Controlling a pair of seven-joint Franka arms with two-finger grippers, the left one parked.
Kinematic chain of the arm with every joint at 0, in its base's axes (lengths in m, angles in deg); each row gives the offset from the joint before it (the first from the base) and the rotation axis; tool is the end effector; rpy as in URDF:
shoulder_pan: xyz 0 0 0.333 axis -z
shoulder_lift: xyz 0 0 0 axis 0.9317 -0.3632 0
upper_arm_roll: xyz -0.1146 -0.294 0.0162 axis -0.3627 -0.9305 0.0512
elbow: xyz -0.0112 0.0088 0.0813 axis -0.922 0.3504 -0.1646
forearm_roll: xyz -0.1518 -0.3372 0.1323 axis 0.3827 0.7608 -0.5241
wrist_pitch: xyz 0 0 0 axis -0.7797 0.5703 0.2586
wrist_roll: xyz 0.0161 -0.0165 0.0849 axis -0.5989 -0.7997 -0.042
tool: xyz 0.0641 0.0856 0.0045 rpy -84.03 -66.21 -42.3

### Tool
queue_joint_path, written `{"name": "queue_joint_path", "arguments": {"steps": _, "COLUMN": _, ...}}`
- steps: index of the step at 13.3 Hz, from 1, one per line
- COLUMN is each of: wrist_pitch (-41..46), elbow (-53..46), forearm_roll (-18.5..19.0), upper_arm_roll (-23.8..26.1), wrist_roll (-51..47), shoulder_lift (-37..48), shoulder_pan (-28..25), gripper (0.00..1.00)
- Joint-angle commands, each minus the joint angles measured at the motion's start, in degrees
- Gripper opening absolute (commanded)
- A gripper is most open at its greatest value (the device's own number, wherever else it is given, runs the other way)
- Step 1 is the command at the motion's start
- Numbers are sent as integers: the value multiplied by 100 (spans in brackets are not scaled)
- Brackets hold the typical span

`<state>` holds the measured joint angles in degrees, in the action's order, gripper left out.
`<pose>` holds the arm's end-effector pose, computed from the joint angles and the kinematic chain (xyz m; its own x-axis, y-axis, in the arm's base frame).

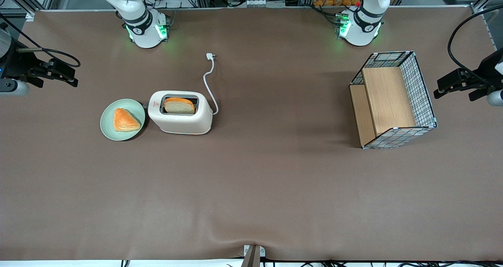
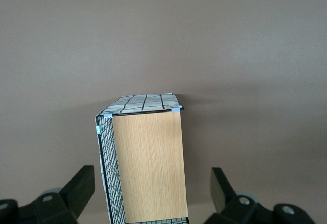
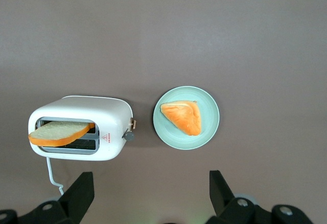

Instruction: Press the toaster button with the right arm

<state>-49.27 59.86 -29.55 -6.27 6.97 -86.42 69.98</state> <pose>0.5409 0.0200 0.6310 0.9979 0.0051 -0.0652 0.0045 -0.9999 -0.0100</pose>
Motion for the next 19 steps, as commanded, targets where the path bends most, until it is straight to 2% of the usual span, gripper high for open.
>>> {"name": "queue_joint_path", "arguments": {"steps": 1, "wrist_pitch": 59, "elbow": -180, "forearm_roll": 64, "upper_arm_roll": -5, "wrist_roll": -136, "shoulder_lift": -82, "shoulder_pan": -48, "gripper": 100}}
{"name": "queue_joint_path", "arguments": {"steps": 8, "wrist_pitch": 199, "elbow": -127, "forearm_roll": 21, "upper_arm_roll": 3, "wrist_roll": -75, "shoulder_lift": -170, "shoulder_pan": -39, "gripper": 100}}
{"name": "queue_joint_path", "arguments": {"steps": 12, "wrist_pitch": 446, "elbow": 136, "forearm_roll": -532, "upper_arm_roll": 3, "wrist_roll": -591, "shoulder_lift": -267, "shoulder_pan": -57, "gripper": 100}}
{"name": "queue_joint_path", "arguments": {"steps": 14, "wrist_pitch": 428, "elbow": 189, "forearm_roll": -577, "upper_arm_roll": 3, "wrist_roll": -787, "shoulder_lift": -363, "shoulder_pan": -179, "gripper": 100}}
{"name": "queue_joint_path", "arguments": {"steps": 19, "wrist_pitch": 279, "elbow": 847, "forearm_roll": -1042, "upper_arm_roll": -14, "wrist_roll": -769, "shoulder_lift": -346, "shoulder_pan": 144, "gripper": 100}}
